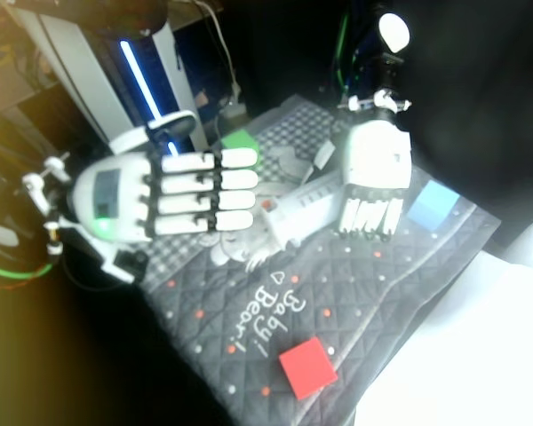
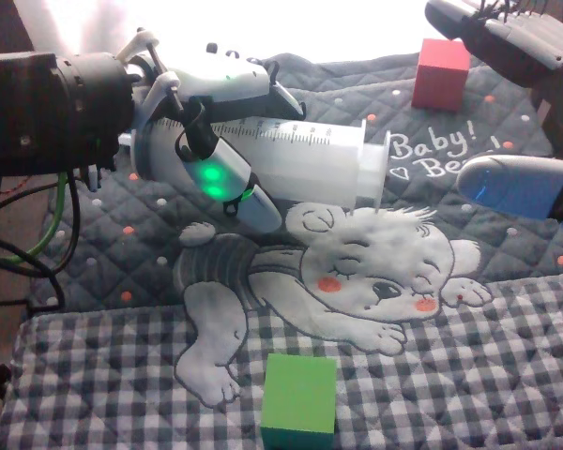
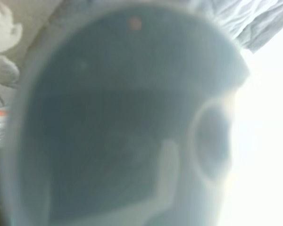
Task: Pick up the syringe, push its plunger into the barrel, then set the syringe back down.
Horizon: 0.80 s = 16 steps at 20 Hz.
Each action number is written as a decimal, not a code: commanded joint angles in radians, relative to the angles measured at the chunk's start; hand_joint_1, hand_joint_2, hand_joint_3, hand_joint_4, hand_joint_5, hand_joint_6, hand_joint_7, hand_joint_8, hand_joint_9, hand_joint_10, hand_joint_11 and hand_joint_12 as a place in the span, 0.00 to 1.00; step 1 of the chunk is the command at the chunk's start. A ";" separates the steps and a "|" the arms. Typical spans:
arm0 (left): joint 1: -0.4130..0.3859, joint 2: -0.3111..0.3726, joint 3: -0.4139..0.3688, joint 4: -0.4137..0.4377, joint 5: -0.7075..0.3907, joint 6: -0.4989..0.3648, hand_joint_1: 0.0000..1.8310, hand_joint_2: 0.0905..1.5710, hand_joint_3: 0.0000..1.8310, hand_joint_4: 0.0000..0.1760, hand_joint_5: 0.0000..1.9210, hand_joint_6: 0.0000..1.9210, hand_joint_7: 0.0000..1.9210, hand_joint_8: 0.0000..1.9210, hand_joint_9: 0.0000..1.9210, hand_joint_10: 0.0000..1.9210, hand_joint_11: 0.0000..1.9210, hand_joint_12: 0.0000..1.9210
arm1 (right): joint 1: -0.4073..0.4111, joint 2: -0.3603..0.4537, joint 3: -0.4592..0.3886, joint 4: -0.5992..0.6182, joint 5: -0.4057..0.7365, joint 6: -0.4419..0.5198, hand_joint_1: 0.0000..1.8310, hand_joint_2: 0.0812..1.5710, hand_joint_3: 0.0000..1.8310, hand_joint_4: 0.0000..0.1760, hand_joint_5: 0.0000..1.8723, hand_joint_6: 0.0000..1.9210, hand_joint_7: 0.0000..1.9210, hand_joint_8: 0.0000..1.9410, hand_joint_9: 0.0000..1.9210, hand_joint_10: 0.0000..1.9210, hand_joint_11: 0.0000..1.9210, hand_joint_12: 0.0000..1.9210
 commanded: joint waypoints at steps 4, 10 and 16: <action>-0.014 0.005 -0.015 -0.006 -0.059 -0.009 0.35 0.63 0.00 0.11 0.24 0.00 0.16 0.00 0.12 0.00 0.00 0.18 | 0.012 0.004 0.000 0.016 0.122 0.001 0.02 0.60 0.00 0.00 0.02 0.00 0.00 0.00 0.00 0.00 0.00 0.00; -0.010 0.010 -0.028 0.008 -0.061 -0.009 0.26 0.58 0.00 0.54 0.12 0.00 0.04 0.00 0.00 0.00 0.00 0.00 | 0.012 0.003 0.000 0.017 0.122 0.001 0.05 0.61 0.00 0.00 0.03 0.00 0.00 0.00 0.00 0.00 0.00 0.00; -0.010 0.015 -0.039 0.026 -0.061 -0.009 0.19 0.51 0.00 1.00 0.04 0.00 0.00 0.00 0.00 0.00 0.00 0.00 | 0.012 0.003 0.000 0.017 0.122 0.001 0.00 0.59 0.00 0.00 0.02 0.00 0.00 0.00 0.00 0.00 0.00 0.00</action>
